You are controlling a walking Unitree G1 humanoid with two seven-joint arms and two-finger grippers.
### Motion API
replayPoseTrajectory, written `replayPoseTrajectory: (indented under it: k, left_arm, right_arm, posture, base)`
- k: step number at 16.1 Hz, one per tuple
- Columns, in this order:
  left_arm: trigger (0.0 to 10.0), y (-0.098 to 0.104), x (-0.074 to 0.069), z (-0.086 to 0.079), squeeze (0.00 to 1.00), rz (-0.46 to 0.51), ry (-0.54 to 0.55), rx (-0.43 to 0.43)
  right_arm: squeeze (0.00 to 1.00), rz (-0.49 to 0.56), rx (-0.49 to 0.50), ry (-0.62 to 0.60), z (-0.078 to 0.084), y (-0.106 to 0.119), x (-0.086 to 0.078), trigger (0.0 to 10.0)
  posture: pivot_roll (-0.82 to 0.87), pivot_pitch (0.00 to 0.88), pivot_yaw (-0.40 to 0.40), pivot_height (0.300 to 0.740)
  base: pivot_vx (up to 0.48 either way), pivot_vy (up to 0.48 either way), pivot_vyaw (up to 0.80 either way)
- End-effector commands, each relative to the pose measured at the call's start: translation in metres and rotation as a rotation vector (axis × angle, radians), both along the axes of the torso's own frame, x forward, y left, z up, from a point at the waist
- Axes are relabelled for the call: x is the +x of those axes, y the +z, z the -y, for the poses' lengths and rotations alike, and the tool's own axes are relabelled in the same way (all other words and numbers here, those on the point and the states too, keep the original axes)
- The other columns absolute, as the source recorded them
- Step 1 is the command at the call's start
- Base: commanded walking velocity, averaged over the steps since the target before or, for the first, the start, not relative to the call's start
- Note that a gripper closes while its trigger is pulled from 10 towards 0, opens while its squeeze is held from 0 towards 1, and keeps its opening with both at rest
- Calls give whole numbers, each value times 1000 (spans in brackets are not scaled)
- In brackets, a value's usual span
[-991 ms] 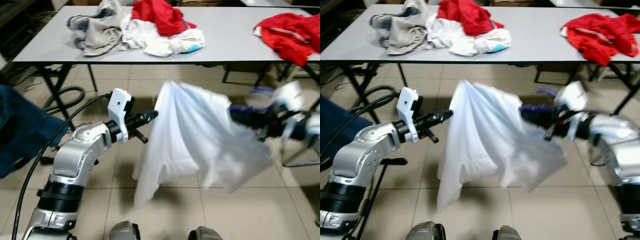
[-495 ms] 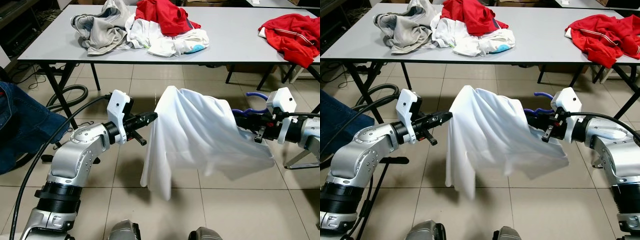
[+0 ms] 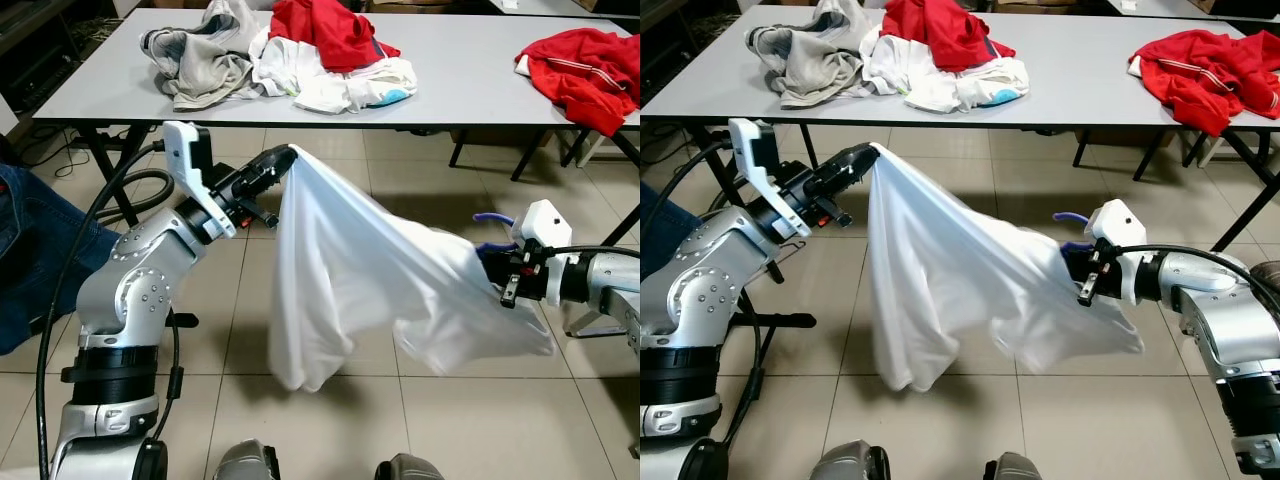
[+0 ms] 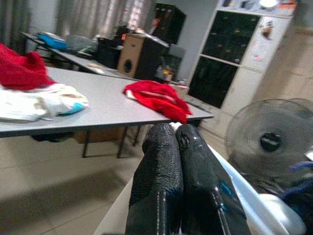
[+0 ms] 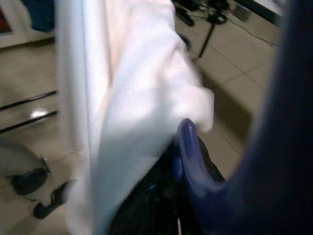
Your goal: Hang hanger
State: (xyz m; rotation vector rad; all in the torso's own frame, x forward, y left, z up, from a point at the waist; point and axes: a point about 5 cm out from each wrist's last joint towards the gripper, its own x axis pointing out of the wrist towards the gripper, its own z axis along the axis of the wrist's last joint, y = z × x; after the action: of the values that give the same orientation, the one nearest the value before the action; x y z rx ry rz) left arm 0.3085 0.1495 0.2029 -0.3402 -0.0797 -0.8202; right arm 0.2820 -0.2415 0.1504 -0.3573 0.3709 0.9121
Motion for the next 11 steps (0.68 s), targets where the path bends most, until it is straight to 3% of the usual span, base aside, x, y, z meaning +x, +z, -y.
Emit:
replayPoseTrajectory:
  k: [1, 2, 5, 7, 8, 9, 11]
  left_arm:
    - [0, 9, -4, -4, 0, 39, -7, -13]
    - [0, 8, -5, -5, 0, 33, -7, -34]
    - [0, -22, -5, -8, 0, -44, 46, 144]
    - [0, -25, -10, -9, 0, -67, 21, 113]
    - [0, -35, -16, -4, 0, -100, -40, 193]
    - [0, -57, -25, 2, 0, -139, -111, 371]
    - [0, -83, -33, 9, 0, -174, -150, 531]
  right_arm:
    - [0, 26, -27, -25, 4, 6, 4, 10000]
    - [0, 37, -28, -47, 6, 8, 6, 10000]
    - [0, 120, 88, -110, 11, 31, 13, 10000]
    - [0, 138, 44, -154, 17, 31, 15, 10000]
    - [0, 183, 29, -244, 24, 33, 23, 10000]
    - [0, 201, 89, -326, 27, 37, 31, 10000]
    - [0, 270, 111, -387, 25, 43, 37, 10000]
  posture:
    - [-122, 0, 3, 740]
    - [-124, 0, 6, 740]
    - [-127, 0, 7, 740]
    - [-130, 0, 7, 740]
    - [-130, 0, 7, 740]
    - [-130, 0, 7, 740]
    - [-129, 0, 7, 740]
  base:
    - [0, 0, 0]
    - [0, 0, 0]
    - [0, 0, 0]
    - [0, 0, 0]
    - [0, 0, 0]
    - [0, 0, 0]
    - [0, 0, 0]
